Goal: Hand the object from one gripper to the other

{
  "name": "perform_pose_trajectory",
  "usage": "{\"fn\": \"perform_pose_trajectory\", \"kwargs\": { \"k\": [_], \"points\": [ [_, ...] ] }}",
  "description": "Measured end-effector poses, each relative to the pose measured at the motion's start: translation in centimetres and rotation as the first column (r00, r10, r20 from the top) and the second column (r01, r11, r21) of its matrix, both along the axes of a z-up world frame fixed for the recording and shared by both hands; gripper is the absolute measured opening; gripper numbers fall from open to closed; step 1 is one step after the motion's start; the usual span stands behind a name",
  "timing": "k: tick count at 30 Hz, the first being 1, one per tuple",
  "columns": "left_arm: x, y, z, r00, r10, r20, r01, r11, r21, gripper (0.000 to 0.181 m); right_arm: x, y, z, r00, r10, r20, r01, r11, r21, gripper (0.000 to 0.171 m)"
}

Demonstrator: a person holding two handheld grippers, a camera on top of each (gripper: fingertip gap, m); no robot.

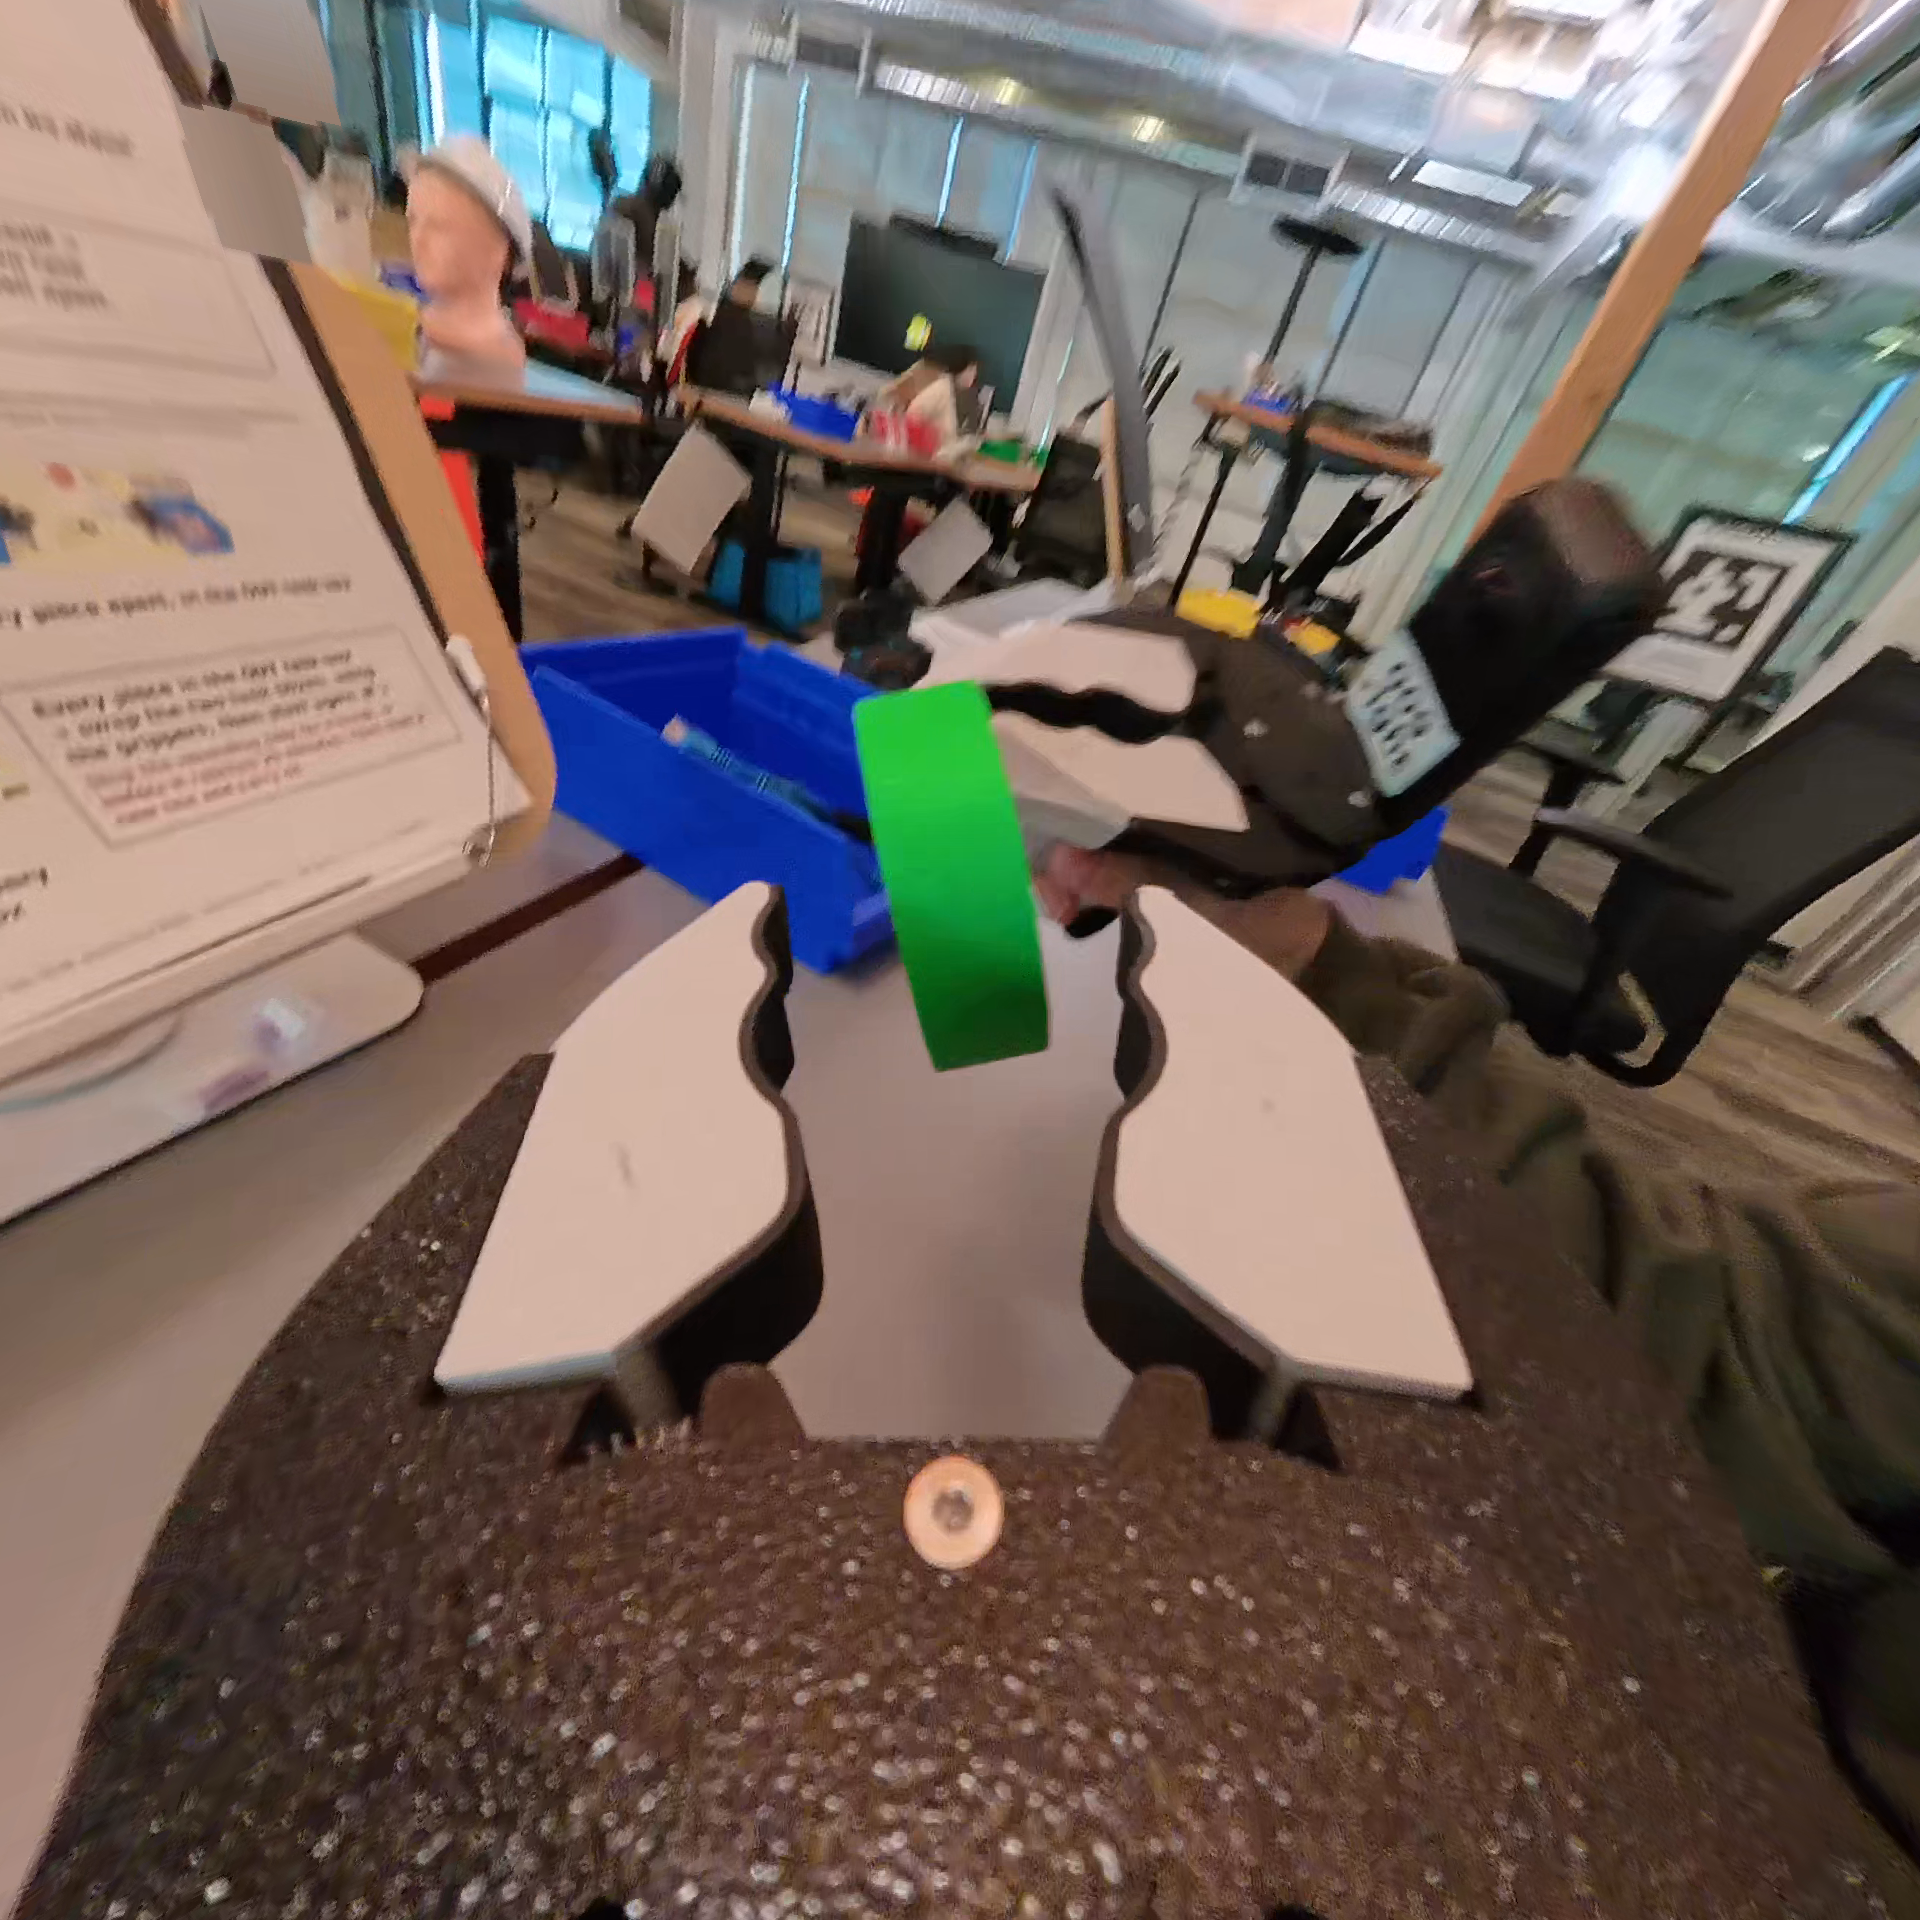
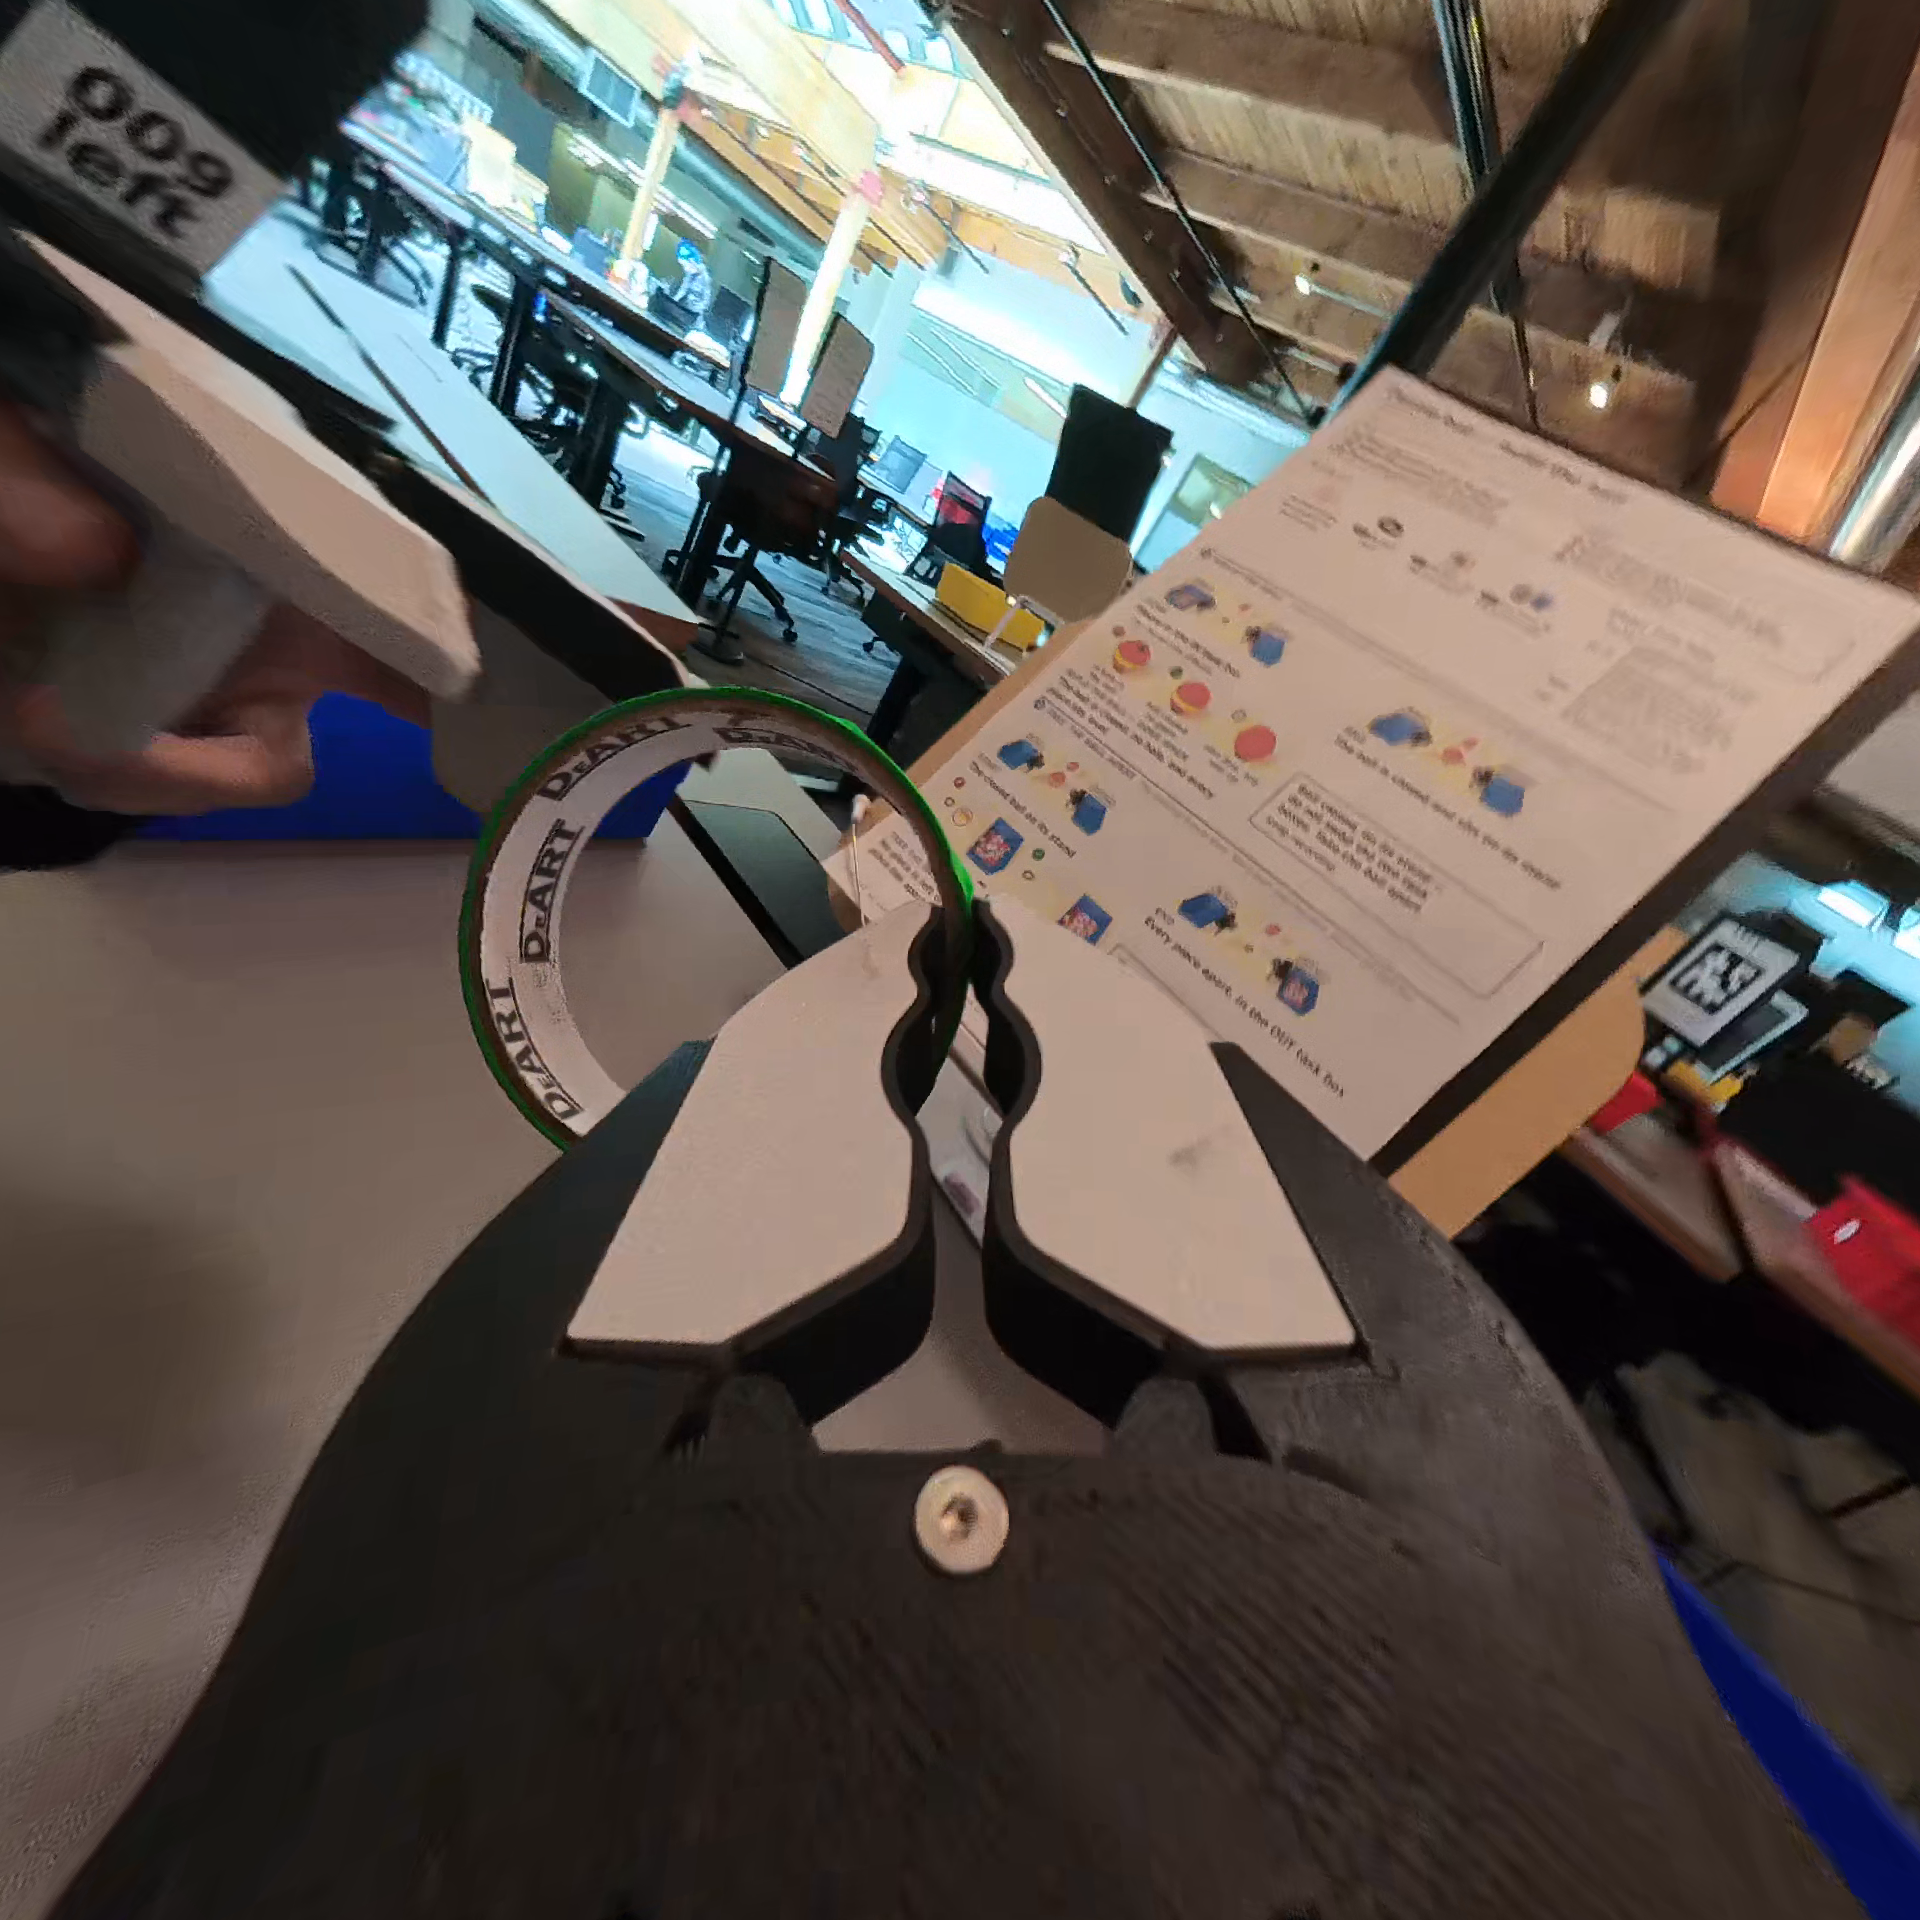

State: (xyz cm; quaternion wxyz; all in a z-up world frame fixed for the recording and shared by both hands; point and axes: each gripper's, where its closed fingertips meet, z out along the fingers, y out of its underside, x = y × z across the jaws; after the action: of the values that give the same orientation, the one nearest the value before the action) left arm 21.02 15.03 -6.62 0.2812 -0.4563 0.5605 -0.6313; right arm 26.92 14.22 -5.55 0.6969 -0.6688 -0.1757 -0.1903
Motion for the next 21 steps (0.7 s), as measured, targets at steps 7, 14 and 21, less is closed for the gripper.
{"fn": "perform_pose_trajectory", "kwargs": {
  "k": [7,14,21],
  "points": [
    [0.5,0.1,-2.5,0.996,-0.021,-0.091,0.029,0.996,0.085,0.029,-1.0,0.8,-0.4,0.995,-0.026,0.097,0.027,1.0,-0.014,0.005],
    [0.8,2.4,-0.6,0.968,0.12,0.222,-0.203,0.892,0.405,0.028,-1.8,0.5,-1.0,0.897,0.186,-0.402,-0.217,0.976,-0.034,0.069],
    [-0.4,-0.1,0.0,0.913,-0.07,0.402,-0.201,0.78,0.592,0.028,-3.2,-1.1,0.4,0.376,0.48,-0.793,-0.527,0.814,0.244,0.075]
  ]
}}
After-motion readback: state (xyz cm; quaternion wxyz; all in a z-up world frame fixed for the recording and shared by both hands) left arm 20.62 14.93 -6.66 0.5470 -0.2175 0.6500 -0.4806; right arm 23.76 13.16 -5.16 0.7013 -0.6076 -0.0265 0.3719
